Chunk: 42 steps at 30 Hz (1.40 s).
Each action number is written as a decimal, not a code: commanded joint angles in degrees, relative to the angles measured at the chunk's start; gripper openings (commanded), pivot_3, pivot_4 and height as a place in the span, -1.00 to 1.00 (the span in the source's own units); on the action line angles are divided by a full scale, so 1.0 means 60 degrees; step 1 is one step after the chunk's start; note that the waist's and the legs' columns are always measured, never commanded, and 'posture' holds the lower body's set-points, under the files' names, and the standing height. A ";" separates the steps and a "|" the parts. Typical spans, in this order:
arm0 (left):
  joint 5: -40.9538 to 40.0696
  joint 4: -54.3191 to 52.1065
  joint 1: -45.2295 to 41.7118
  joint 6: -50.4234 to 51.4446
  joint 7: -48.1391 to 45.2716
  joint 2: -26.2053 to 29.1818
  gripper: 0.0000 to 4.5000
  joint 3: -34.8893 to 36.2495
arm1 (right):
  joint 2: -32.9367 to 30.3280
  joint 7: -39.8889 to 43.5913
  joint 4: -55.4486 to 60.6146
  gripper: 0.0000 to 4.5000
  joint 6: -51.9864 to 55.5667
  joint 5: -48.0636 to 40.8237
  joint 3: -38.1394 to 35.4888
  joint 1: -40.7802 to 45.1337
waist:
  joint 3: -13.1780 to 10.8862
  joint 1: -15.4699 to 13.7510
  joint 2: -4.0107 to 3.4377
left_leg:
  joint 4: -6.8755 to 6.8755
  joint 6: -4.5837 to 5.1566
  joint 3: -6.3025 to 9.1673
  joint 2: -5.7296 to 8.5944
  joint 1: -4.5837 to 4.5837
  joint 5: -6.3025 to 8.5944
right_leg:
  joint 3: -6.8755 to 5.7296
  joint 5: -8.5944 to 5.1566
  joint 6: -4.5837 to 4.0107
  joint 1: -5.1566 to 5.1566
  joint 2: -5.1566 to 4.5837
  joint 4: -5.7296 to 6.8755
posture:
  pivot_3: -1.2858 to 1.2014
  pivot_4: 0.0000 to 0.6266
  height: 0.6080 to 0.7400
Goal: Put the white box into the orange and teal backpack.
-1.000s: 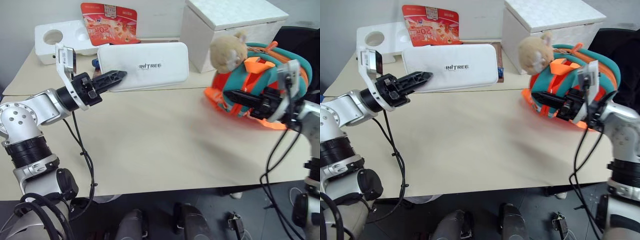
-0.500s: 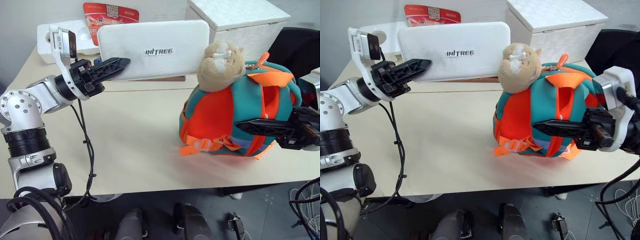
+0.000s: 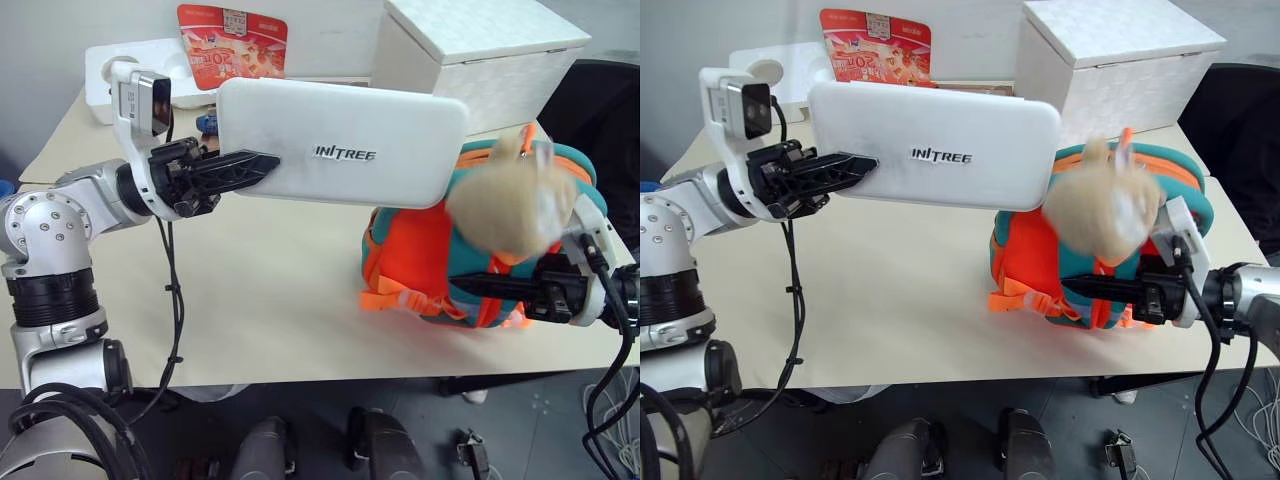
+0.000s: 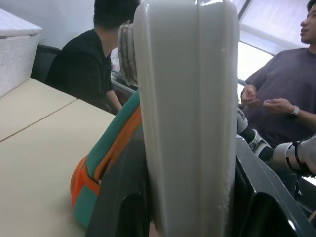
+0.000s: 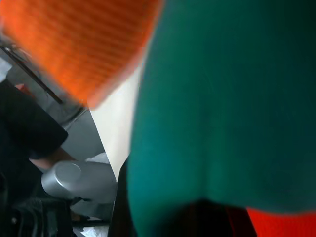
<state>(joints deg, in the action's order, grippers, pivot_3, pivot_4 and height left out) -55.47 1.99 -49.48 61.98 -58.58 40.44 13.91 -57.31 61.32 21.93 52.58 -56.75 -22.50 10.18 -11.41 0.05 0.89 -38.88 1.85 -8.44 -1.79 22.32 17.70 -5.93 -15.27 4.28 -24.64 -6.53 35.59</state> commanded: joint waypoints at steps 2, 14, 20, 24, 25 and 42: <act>0.0978 0.0161 -0.0256 -0.1370 -0.0276 0.0227 -0.38 -0.0286 | 0.0031 0.0219 0.0174 -0.97 -0.0132 -0.0239 -0.0126 -0.0076 | 0.0000 -0.0014 0.0000 | -0.0001 0.0000 0.0003 -0.0001 0.0000 0.0000 | -0.0003 0.0000 0.0000 0.0003 0.0000 0.0000 | 0.03 -0.52 1.00; 0.1288 0.1347 -0.1327 -0.1788 -0.1207 0.0457 -0.38 -0.0534 | -0.0077 0.0266 0.0063 -0.97 0.0143 -0.0809 -0.0578 -0.0109 | -0.0004 -0.0017 0.0007 | -0.0013 0.0020 0.0011 0.0001 0.0016 0.0013 | -0.0009 0.0001 0.0001 0.0001 -0.0004 -0.0009 | 0.03 -0.52 1.00; 0.1765 0.1228 -0.1208 -0.2299 -0.1452 0.0124 -0.38 -0.1044 | -0.0489 0.0159 -0.0294 -0.97 0.0908 -0.2334 -0.1460 0.0584 | -0.0005 -0.0025 0.0008 | -0.0015 0.0022 0.0009 0.0003 0.0016 0.0012 | -0.0009 0.0000 0.0001 0.0000 -0.0003 -0.0004 | 0.03 -0.52 1.00; 0.2218 0.1182 -0.1194 -0.2856 -0.1445 -0.0147 -0.38 -0.1358 | -0.0815 0.0046 -0.0481 -0.97 0.1402 -0.3147 -0.1832 0.0902 | -0.0006 -0.0045 0.0009 | -0.0016 0.0024 0.0016 -0.0003 0.0018 0.0014 | -0.0003 0.0001 0.0000 0.0003 -0.0011 -0.0011 | 0.03 -0.52 1.00; 0.2100 0.1373 -0.1392 -0.2769 -0.1430 -0.0227 -0.38 -0.1232 | -0.0940 0.0125 -0.0420 -0.97 0.1534 -0.3344 -0.1949 0.0896 | -0.0006 -0.0068 0.0010 | -0.0016 0.0024 0.0020 -0.0003 0.0019 0.0014 | -0.0006 0.0000 0.0000 0.0005 -0.0011 -0.0013 | 0.03 -0.52 1.00; 0.2830 0.1715 -0.1513 -0.3519 -0.1752 -0.0463 -0.38 -0.1385 | -0.1165 -0.0618 0.0002 -0.97 0.1811 -0.4593 -0.2024 0.1097 | -0.0010 -0.0071 0.0017 | -0.0022 0.0033 0.0018 0.0001 0.0029 0.0018 | -0.0005 0.0001 0.0002 0.0000 -0.0014 -0.0010 | 0.03 -0.52 1.00</act>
<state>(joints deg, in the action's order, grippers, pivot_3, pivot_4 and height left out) -39.43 14.45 -57.83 43.56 -68.92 37.84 5.53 -63.69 57.76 20.32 64.08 -81.84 -33.52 15.42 -11.48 -0.38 0.99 -39.03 2.05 -8.34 -1.79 22.50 17.81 -5.97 -15.27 4.29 -24.64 -6.61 35.52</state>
